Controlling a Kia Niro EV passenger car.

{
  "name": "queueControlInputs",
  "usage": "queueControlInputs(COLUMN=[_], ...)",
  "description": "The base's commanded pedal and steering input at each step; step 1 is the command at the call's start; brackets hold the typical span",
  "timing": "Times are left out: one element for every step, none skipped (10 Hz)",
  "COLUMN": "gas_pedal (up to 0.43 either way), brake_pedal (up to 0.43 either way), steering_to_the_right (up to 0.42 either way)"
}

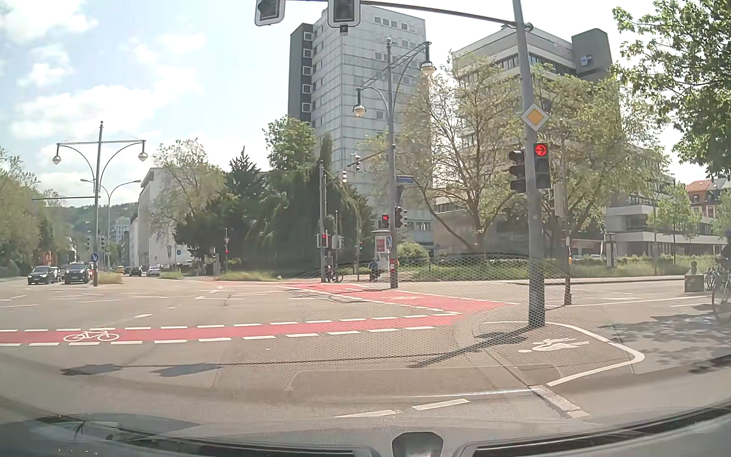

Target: Follow the waypoints while adhering to traffic rules and regulations

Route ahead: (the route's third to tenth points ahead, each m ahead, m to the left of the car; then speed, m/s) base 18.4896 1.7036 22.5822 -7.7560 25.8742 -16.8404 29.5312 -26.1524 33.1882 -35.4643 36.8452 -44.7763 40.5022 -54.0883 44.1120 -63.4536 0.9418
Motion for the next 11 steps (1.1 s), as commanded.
queueControlInputs(gas_pedal=[0.000,0.000,0.000,0.000,0.000,0.000,0.000,0.000,0.000,0.000,0.000], brake_pedal=[0.159,0.152,0.152,0.152,0.152,0.152,0.152,0.152,0.152,0.146,0.146], steering_to_the_right=[-0.044,-0.044,-0.044,-0.044,-0.044,-0.044,-0.044,-0.043,-0.043,-0.042,-0.042])
